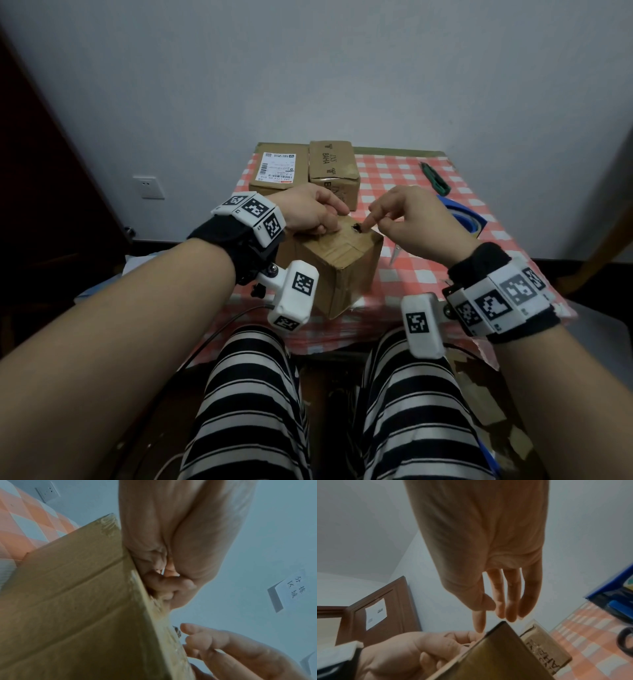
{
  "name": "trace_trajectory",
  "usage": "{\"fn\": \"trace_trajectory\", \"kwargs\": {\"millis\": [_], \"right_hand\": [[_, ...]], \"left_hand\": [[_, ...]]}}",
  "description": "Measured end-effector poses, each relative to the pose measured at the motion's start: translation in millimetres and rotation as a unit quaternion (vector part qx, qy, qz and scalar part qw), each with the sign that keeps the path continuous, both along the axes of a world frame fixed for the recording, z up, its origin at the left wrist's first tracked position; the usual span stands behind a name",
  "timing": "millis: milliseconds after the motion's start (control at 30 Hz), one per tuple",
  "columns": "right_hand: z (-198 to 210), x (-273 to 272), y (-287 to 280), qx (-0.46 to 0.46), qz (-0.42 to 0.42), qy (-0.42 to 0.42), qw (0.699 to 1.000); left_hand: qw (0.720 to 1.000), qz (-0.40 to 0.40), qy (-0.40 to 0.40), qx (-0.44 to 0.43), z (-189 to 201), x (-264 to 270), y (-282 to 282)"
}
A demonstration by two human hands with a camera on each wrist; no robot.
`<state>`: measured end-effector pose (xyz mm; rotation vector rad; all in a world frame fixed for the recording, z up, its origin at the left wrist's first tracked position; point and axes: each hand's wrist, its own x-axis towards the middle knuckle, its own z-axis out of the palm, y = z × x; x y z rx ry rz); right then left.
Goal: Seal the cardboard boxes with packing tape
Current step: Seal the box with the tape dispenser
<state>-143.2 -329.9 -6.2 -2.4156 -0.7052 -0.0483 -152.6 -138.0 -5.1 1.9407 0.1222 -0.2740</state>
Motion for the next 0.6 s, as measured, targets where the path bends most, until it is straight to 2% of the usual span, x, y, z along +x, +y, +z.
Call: {"fn": "trace_trajectory", "kwargs": {"millis": [233, 467, 600], "right_hand": [[8, -12, 14, -0.111, 0.031, -0.049, 0.992], [12, -26, 29, -0.292, 0.008, -0.100, 0.951], [18, -26, 37, -0.332, 0.014, -0.086, 0.939]], "left_hand": [[1.000, -0.003, 0.002, 0.004, 2, -1, 0], [1.000, -0.003, -0.006, 0.004, -1, -1, 0], [1.000, -0.004, -0.003, 0.005, 0, -1, 0]]}}
